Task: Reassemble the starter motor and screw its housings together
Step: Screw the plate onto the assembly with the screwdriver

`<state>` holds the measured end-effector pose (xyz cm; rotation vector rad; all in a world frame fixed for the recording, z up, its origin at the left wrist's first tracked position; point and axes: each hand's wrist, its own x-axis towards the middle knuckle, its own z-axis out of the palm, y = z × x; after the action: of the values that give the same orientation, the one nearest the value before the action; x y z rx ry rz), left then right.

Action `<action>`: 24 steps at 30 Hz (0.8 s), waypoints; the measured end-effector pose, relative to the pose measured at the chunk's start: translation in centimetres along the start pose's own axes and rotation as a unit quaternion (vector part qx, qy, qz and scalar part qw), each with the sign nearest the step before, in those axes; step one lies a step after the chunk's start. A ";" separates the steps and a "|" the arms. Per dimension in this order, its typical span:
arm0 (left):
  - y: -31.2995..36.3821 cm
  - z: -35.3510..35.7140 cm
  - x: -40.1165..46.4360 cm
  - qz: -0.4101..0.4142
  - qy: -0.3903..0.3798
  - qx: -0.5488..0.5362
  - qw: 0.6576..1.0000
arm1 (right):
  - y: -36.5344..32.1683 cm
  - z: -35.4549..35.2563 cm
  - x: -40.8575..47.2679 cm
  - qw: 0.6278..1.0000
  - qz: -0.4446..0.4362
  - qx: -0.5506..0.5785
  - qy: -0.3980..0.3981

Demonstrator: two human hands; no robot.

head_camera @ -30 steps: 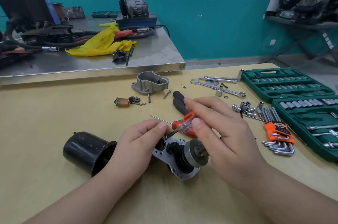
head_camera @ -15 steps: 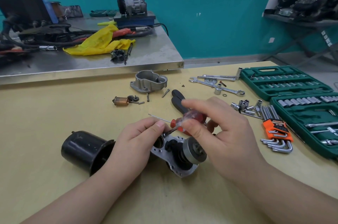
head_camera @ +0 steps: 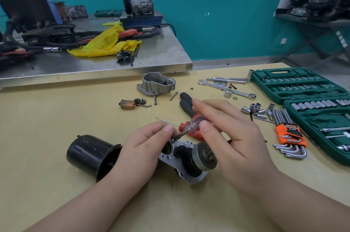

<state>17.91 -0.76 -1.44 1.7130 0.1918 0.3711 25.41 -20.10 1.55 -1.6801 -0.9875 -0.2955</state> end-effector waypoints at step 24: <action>-0.2 0.0 0.2 -0.003 0.008 0.019 1.000 | 0.5 -0.2 0.5 1.000 0.009 -0.011 -0.014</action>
<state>18.12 -0.66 -1.58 1.7459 0.2167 0.3781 26.14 -20.14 1.59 -1.7165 -0.9928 -0.2733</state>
